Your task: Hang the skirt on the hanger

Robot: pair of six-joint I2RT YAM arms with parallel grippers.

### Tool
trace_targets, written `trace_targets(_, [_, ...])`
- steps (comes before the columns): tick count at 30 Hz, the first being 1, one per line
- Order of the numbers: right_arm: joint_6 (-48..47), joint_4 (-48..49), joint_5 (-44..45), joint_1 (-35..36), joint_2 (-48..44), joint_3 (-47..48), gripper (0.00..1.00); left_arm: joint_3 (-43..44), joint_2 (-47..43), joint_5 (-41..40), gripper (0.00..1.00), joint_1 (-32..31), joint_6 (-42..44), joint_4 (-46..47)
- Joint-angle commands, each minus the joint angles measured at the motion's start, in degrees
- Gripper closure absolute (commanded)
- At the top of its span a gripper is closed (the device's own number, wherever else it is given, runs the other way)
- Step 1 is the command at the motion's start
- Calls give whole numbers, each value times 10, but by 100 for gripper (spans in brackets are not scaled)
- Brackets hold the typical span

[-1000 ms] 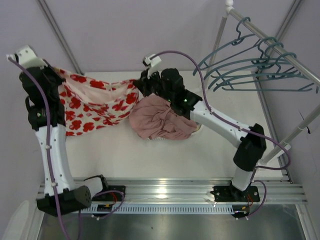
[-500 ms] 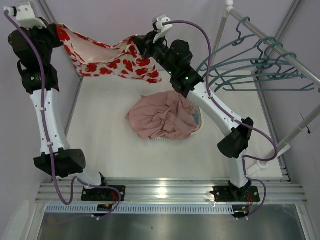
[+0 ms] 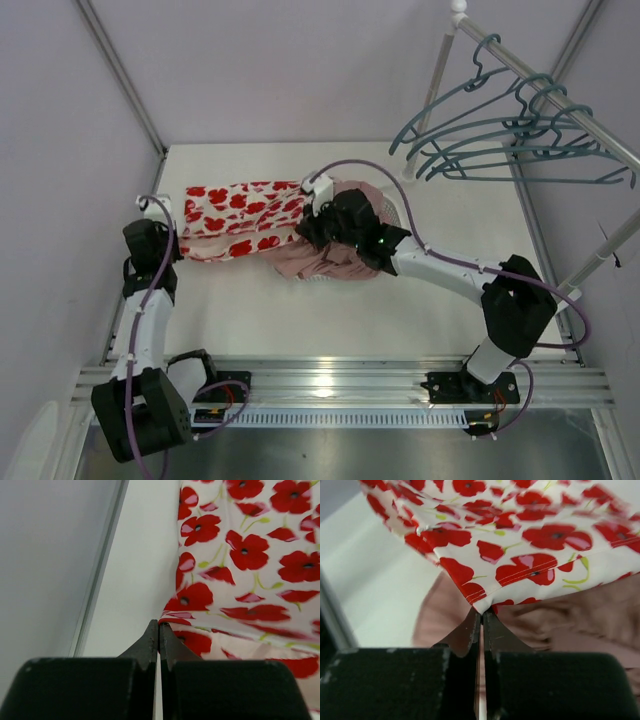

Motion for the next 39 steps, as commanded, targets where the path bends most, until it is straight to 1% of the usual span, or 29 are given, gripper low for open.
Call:
trace_targets(1, [11, -23, -2, 62, -68, -21, 100, -13, -47, -140, 99, 10, 74, 21])
trace_targets(2, [12, -46, -3, 73, -68, -22, 100, -14, -53, -166, 92, 12, 61, 23])
trace_targets(3, [13, -58, 2, 92, -70, -21, 100, -8, -55, -186, 74, 11, 44, 22])
trace_targets(4, [18, -67, 15, 100, -72, -18, 100, -1, -57, -199, 54, 13, 21, 1])
trace_targets(6, [23, -78, 16, 115, -75, -18, 100, 8, -55, -186, 46, 16, 20, -27])
trace_targets(7, [33, -82, 17, 119, -76, -18, 100, 22, -53, -185, 14, 16, 5, -60])
trace_targets(8, [42, -87, 16, 121, -76, -17, 100, 50, -51, -182, 7, 15, -6, -83])
trace_targets(9, [49, -90, 13, 124, -76, -17, 100, 66, -51, -159, 1, 15, -20, -106])
trace_targets(10, [59, -91, 10, 129, -76, -16, 100, 84, -52, -135, 0, 15, -61, -159])
trace_targets(11, [76, -97, 8, 132, -76, -16, 100, 150, -54, -102, 1, 15, -76, -181])
trace_targets(12, [83, -111, 9, 135, -76, -16, 100, 169, -66, -19, 1, 17, -89, -197])
trace_targets(13, [88, -114, 13, 142, -76, -16, 100, 184, -76, 29, 0, 18, -104, -217])
trace_targets(14, [96, -120, 25, 144, -74, -22, 100, 220, -90, 72, 1, 17, -121, -223])
trace_targets(15, [100, -125, 32, 147, -73, -24, 100, 227, -120, 113, 1, 18, -130, -224])
trace_targets(16, [106, -129, 39, 150, -72, -28, 100, 233, -139, 177, 1, 17, -149, -218])
trace_targets(18, [118, -138, 44, 150, -72, -40, 100, 241, -174, 205, 1, 17, -166, -207])
trace_targets(19, [121, -139, 45, 150, -73, -45, 100, 250, -204, 206, 0, 18, -177, -210])
trace_targets(22, [127, -138, 50, 150, -82, -67, 100, 269, -239, 210, 1, 17, -170, -257])
trace_targets(24, [128, -143, 52, 150, -87, -71, 100, 286, -246, 197, 0, 17, -171, -280])
trace_targets(25, [127, -143, 51, 151, -89, -74, 100, 277, -244, 183, 1, 17, -184, -296])
trace_targets(27, [128, -143, 50, 150, -97, -81, 100, 263, -234, 120, 1, 18, -205, -309])
trace_targets(29, [134, -142, 58, 150, -104, -97, 100, 231, -204, 54, 0, 18, -252, -317])
trace_targets(30, [135, -142, 61, 150, -107, -102, 100, 221, -193, 40, 0, 17, -271, -319])
trace_targets(31, [137, -142, 65, 150, -116, -108, 100, 210, -182, 32, 1, 18, -308, -316])
trace_targets(32, [142, -142, 68, 151, -120, -120, 100, 183, -172, 29, 0, 18, -322, -305])
trace_targets(33, [143, -143, 69, 151, -125, -127, 100, 152, -157, 33, 0, 17, -338, -273])
trace_targets(34, [148, -141, 92, 151, -137, -141, 100, 121, -151, 36, 0, 17, -364, -256])
trace_targets(37, [155, -135, 102, 150, -153, -164, 100, 82, -119, 32, 1, 17, -395, -200])
trace_targets(39, [162, -130, 99, 150, -163, -182, 100, 79, -83, 9, 0, 16, -399, -188])
